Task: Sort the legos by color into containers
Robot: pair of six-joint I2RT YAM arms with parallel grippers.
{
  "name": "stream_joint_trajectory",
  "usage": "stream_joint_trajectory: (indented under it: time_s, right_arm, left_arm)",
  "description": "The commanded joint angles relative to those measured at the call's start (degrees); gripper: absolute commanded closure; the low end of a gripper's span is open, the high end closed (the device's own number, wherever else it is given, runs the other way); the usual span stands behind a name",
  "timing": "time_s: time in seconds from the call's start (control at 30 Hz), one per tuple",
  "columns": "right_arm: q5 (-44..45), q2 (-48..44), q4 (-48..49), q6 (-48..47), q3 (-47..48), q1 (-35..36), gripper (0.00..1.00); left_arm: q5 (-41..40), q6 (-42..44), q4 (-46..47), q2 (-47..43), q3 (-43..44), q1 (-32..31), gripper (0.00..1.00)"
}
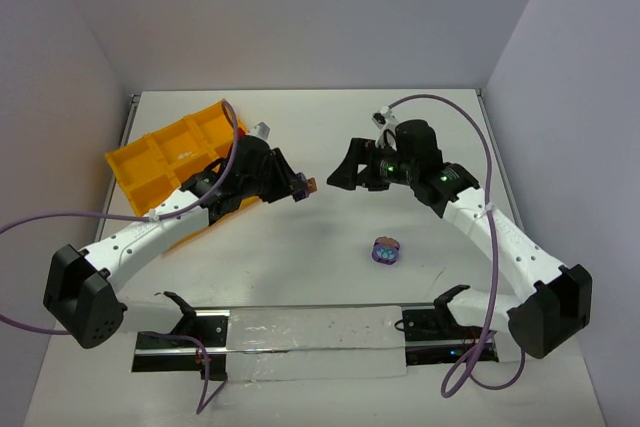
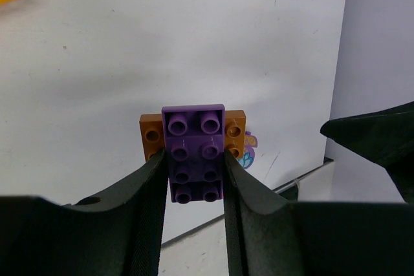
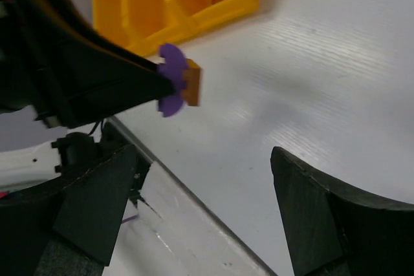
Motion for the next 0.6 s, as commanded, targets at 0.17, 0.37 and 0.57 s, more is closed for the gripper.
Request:
stream_joint_trajectory:
  time_s: [0.17,0.37,0.57]
  right_arm:
    - [-8.98,6.09,8.35,2.63,2.79,1.99,0.22]
    - [-11.87,9.5,10.19,2.95,3.21,2.98,0.39]
    - [-12.96,11.49,11.23,3.15,3.41,3.24,0.42]
  left_arm:
    - [7.18,1.23,7.93,0.39,-0.38,0.57,1.0]
    - [7.61,0.85,8.02,0.71,0.02,0.6,1.0]
    - [8.28,0.7,8.4,1.01,0.23,0.66,1.0]
